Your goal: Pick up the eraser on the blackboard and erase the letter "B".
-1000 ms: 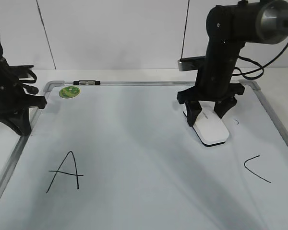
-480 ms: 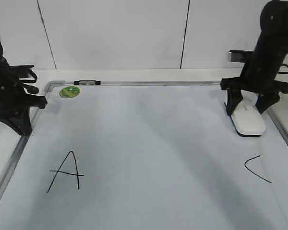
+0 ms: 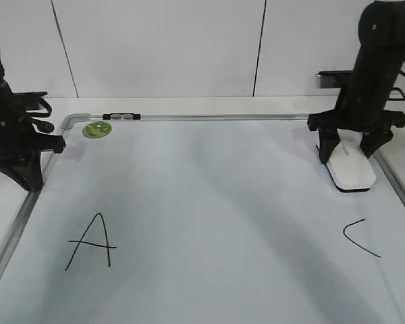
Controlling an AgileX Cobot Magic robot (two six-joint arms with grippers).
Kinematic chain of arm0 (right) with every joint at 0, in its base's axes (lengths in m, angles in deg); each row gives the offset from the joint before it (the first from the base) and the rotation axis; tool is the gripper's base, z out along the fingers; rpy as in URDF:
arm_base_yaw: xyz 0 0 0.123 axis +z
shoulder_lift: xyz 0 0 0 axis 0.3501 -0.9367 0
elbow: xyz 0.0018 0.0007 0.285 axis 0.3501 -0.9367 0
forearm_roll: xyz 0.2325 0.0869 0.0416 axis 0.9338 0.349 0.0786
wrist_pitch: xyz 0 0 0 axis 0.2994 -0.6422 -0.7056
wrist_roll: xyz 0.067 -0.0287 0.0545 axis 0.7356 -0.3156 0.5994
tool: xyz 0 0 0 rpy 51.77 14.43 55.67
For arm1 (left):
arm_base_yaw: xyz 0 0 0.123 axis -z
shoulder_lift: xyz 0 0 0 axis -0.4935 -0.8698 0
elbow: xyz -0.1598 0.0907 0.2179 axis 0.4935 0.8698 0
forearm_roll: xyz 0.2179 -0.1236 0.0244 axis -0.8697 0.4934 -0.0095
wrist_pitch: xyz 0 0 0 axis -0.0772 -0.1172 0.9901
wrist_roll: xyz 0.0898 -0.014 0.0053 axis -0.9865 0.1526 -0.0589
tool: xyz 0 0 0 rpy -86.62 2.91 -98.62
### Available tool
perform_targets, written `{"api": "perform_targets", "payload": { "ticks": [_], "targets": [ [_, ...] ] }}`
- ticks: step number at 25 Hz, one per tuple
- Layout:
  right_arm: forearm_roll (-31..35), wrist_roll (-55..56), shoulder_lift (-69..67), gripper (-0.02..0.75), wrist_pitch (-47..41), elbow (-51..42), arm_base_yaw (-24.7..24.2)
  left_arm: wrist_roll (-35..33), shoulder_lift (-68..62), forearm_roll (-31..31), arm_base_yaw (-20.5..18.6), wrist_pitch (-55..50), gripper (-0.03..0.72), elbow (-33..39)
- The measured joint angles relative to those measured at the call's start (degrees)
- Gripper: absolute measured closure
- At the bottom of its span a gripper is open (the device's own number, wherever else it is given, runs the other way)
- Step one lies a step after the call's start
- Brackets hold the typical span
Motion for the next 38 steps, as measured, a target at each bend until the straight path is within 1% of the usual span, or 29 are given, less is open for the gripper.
{"api": "perform_targets", "payload": {
  "ticks": [3,4,6,8,10,13,21,27,31,38],
  "targets": [
    [-2.46,0.00,0.00,0.201,0.13,0.00,3.85,0.00,0.00,-0.12,0.00,-0.24,0.662,0.00],
    [-2.72,0.00,0.00,0.201,0.13,0.00,6.13,0.00,0.00,-0.12,0.00,-0.34,0.662,0.00],
    [-2.21,0.00,0.00,0.201,0.13,0.00,9.98,0.00,0.00,-0.12,0.00,-0.33,0.662,-0.11],
    [-0.12,0.00,-0.11,0.201,0.21,0.13,13.65,0.00,0.00,-0.12,0.00,-0.33,0.662,-0.11],
    [1.11,0.00,-0.32,0.201,0.21,0.84,16.03,0.00,0.00,-0.12,0.00,-0.33,0.662,-0.11],
    [1.63,0.00,-0.98,0.201,-0.27,2.50,17.60,0.00,0.00,-0.12,0.00,-0.33,0.662,-0.11],
    [2.52,-0.10,-0.61,0.201,-0.44,3.24,17.71,0.00,0.00,-0.12,0.00,-0.35,0.662,-0.11],
    [4.26,0.00,4.86,0.201,-0.01,3.14,17.37,0.00,0.00,-0.12,0.00,-0.45,0.662,-0.11],
    [4.80,0.00,7.68,0.201,-0.01,2.89,14.66,0.00,0.00,-0.12,0.00,-0.45,0.662,-0.11],
    [3.83,0.00,12.80,0.201,-0.01,-5.61,4.75,0.00,0.00,-0.12,0.00,-0.45,0.662,-0.11]
  ]
}}
